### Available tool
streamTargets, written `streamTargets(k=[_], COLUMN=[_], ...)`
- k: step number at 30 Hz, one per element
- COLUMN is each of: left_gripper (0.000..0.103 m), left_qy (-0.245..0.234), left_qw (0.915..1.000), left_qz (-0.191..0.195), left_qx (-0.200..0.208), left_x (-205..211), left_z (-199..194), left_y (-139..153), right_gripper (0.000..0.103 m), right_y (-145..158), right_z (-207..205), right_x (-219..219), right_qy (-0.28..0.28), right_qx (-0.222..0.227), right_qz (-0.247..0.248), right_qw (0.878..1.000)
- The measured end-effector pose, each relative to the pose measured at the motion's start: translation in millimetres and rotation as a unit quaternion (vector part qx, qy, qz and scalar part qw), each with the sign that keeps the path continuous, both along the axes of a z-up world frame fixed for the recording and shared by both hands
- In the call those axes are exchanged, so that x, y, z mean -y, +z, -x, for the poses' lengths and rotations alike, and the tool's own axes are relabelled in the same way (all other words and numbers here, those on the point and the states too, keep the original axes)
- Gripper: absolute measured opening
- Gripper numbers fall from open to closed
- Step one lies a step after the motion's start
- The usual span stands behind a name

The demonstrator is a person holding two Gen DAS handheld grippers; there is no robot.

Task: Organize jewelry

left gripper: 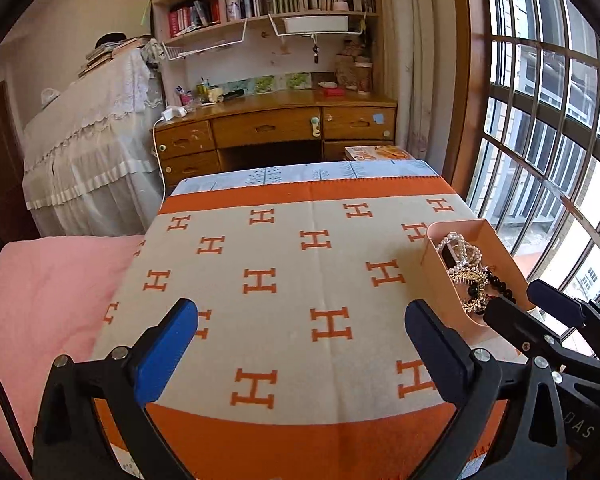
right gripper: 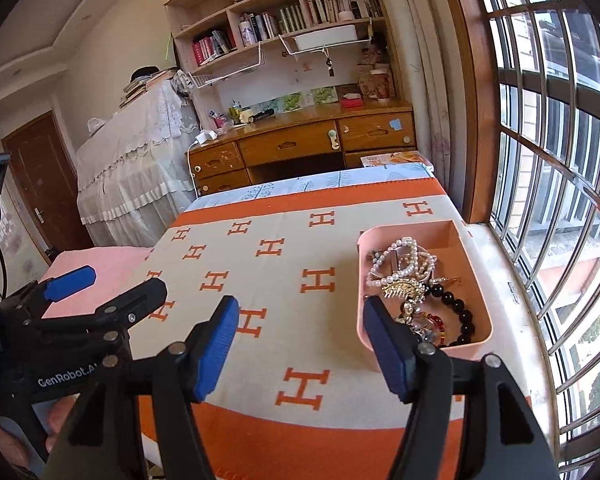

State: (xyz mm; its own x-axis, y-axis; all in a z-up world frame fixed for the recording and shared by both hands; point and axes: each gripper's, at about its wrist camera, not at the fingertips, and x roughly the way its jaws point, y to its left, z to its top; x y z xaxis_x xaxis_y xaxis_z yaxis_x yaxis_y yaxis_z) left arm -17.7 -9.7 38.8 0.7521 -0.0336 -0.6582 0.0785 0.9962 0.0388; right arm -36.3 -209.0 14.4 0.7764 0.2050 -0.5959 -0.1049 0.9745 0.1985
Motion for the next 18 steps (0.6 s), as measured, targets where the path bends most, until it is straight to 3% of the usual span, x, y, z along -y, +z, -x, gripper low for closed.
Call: streamTargets(k=[18], left_gripper=[0.102], left_qy=[0.036], left_qw=[0.9983], left_qz=[0.031], left_qx=[0.033], left_x=[-40.8], left_z=[47.6], left_y=[12.5], right_gripper=[0.066], right_y=[22.7], right_z=[40.7], right_x=[-41.6], right_qy=[0.005], right_qx=[0.03], right_qz=[0.023], right_qw=[0.999])
